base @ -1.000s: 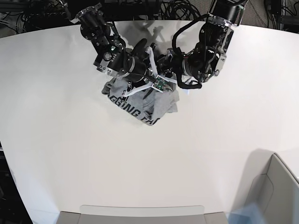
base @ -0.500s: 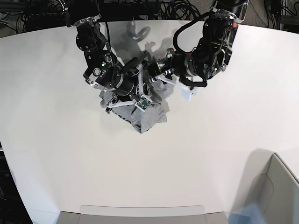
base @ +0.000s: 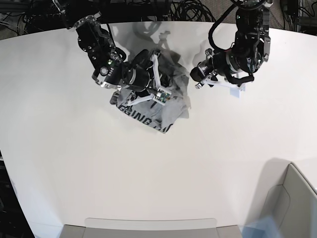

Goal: Fold the T-shirt properly
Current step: 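Press and tuck the bundle's loose edges with both grippers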

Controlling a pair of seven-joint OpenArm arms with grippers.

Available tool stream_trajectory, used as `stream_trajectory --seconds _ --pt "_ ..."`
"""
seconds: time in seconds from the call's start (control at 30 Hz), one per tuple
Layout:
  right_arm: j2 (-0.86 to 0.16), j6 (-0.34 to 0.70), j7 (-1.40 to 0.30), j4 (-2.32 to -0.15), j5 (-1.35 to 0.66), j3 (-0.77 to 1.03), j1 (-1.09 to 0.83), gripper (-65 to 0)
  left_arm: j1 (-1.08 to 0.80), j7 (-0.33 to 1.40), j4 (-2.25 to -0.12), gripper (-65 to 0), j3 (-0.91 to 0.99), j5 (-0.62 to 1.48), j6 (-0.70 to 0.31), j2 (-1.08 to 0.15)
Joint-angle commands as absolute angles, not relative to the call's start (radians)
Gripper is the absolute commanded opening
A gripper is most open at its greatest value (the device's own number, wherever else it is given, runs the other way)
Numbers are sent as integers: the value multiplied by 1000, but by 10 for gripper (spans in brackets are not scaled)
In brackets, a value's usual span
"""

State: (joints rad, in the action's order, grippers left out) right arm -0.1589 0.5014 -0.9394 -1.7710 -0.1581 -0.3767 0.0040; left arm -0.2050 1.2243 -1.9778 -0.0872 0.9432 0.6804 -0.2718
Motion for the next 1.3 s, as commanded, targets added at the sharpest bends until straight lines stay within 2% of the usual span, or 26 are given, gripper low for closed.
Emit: stream_trajectory --seconds 0.0,0.03,0.17,0.23,0.47,0.63,0.83,0.9,1.0,1.1,1.27 --pt "-179 506 -947 -1793 -177 -407 24 -650 -216 1242 -1994 -486 -73 975 698 -278" --pt "-183 506 -978 -1797 -186 -426 25 -644 -223 1242 -1992 -486 -59 975 698 -278" --pt "-189 506 -1027 -1880 -292 -433 19 -432 -237 1297 -1992 -486 -13 974 698 -278" --pt "-191 506 -1029 -1925 -346 -437 18 -382 -237 1314 -1992 -486 8 974 698 -278" --pt "-239 506 -1029 -2041 -450 -446 24 -381 -239 1360 -1991 -486 117 974 698 -274" --pt "-274 506 -1021 -2049 -473 -424 48 -381 -263 1360 -1942 -486 197 974 698 -274" --pt "-231 506 -1026 -1995 -472 -136 91 -381 -289 1360 -1931 -486 274 974 698 -274" --pt "-232 506 -1026 -1911 -472 -119 130 -381 -291 1360 -1931 -486 269 974 698 -274" --pt "-226 506 -1024 -1787 -472 -170 171 -381 -291 1360 -1931 -486 272 975 698 -274" --pt "-226 503 -1023 -1698 -472 -315 203 -381 -291 1360 -1931 -486 274 977 698 -274" --pt "-173 503 -1027 -1741 -478 -544 214 -381 -289 1360 -1931 -486 275 974 698 -274"
